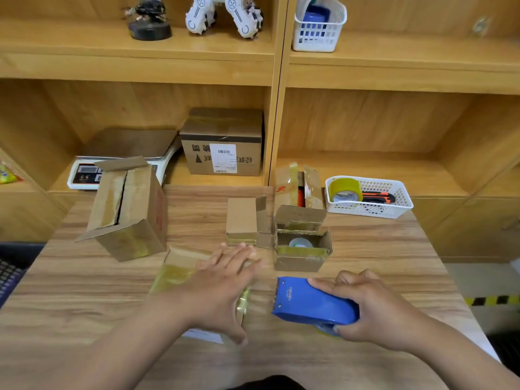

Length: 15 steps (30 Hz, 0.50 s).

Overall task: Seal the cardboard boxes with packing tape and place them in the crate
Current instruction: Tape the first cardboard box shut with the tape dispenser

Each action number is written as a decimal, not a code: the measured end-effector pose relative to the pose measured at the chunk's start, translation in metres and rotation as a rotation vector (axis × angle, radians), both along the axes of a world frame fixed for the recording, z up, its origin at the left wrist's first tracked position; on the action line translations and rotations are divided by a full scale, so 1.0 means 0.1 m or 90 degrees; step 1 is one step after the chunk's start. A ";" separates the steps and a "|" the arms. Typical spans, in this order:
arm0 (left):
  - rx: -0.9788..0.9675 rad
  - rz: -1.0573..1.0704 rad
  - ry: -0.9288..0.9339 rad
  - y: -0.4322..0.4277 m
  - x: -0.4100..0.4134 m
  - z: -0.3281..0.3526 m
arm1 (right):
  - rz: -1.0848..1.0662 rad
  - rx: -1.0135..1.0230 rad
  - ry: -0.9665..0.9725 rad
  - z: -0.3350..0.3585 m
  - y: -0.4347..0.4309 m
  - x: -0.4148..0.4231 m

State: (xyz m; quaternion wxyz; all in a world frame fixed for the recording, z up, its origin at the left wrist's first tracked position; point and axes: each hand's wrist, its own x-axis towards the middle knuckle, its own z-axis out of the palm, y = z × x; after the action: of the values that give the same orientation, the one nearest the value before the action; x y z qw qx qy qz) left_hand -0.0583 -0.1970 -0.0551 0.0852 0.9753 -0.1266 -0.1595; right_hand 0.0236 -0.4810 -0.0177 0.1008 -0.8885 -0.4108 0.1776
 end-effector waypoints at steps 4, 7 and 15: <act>0.067 -0.016 0.098 0.05 0.04 0.12 | 0.005 0.001 -0.010 -0.01 0.02 -0.02; 0.090 -0.048 0.089 0.03 0.03 0.17 | 0.004 0.000 -0.007 0.02 0.03 -0.02; -0.015 -0.046 -0.018 0.14 0.04 0.35 | -0.023 0.045 0.019 0.33 0.03 -0.01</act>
State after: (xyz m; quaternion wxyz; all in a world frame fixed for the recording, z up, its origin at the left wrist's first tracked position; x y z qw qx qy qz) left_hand -0.0544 -0.1832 -0.0200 0.0887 0.9713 -0.1648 -0.1470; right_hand 0.0222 -0.4776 0.0155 0.1416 -0.8890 -0.3990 0.1745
